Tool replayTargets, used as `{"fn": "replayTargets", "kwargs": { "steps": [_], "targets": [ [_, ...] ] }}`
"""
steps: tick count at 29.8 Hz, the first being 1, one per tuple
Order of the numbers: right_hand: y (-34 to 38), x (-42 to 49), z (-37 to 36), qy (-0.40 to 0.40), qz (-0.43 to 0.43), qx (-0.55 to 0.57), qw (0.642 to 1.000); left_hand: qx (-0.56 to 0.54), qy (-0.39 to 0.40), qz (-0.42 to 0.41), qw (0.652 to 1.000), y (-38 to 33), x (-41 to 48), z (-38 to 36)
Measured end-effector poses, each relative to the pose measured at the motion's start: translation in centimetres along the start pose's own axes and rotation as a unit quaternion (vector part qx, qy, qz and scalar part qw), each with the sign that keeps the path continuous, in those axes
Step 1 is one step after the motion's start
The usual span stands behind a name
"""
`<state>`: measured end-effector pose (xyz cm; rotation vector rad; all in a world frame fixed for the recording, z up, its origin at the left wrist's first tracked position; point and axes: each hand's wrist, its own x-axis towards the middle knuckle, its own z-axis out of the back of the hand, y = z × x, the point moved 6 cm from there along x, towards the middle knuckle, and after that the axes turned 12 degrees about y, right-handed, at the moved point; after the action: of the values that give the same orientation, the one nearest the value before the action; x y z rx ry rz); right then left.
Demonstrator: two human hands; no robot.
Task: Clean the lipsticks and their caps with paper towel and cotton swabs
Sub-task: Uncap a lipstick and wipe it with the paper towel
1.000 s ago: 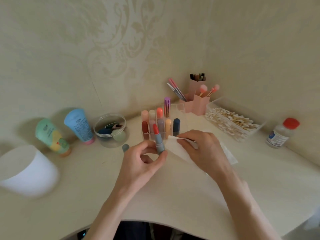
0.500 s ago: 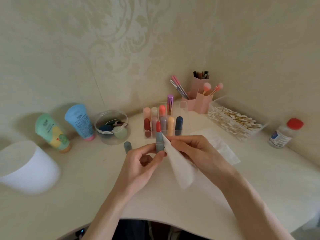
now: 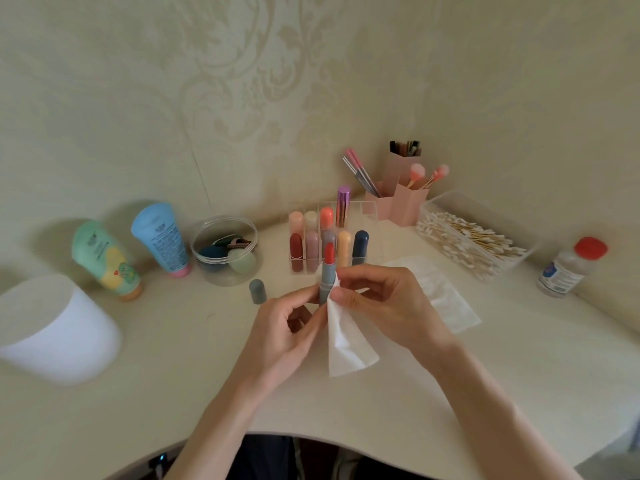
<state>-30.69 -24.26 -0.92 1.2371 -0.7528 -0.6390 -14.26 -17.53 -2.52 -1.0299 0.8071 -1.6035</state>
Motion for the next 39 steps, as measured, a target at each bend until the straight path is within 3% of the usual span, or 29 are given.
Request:
{"fn": "replayTargets", "kwargs": {
  "steps": [6,10,15,18,21,26,32,39],
  "targets": [
    [0.7,-0.1,1.4,-0.053,0.025,-0.048,0.997,-0.041,0.009,0.014,0.999,0.0,0.0,-0.2],
    [2.5,-1.0,2.5,-0.130,0.134,-0.127,0.974,-0.133,-0.001,0.029,0.991,0.4,0.1,0.0],
    [2.9,-1.1,0.2,-0.081,0.177,-0.196,0.961,-0.146,0.005,0.030,0.989,-0.1,0.0,0.0],
    [2.2,-0.8,-0.7,-0.043,0.167,-0.229,0.958,-0.137,0.007,0.022,0.990,-0.3,-0.1,0.1],
    [2.1,-0.7,-1.0,-0.014,0.138,-0.191,0.972,-0.147,0.004,0.029,0.989,-0.3,-0.1,0.1],
    [1.8,-0.5,-0.8,-0.052,0.057,-0.054,0.996,-0.137,0.036,0.016,0.990,-0.5,-0.1,-0.4],
    [1.2,-0.5,-1.0,-0.061,-0.014,-0.023,0.998,-0.107,0.037,0.006,0.994,-0.4,-0.2,-0.7],
    [1.1,-0.8,-1.4,-0.058,-0.023,-0.014,0.998,-0.027,0.052,-0.002,0.998,-0.7,-0.3,-1.4]
  ]
}}
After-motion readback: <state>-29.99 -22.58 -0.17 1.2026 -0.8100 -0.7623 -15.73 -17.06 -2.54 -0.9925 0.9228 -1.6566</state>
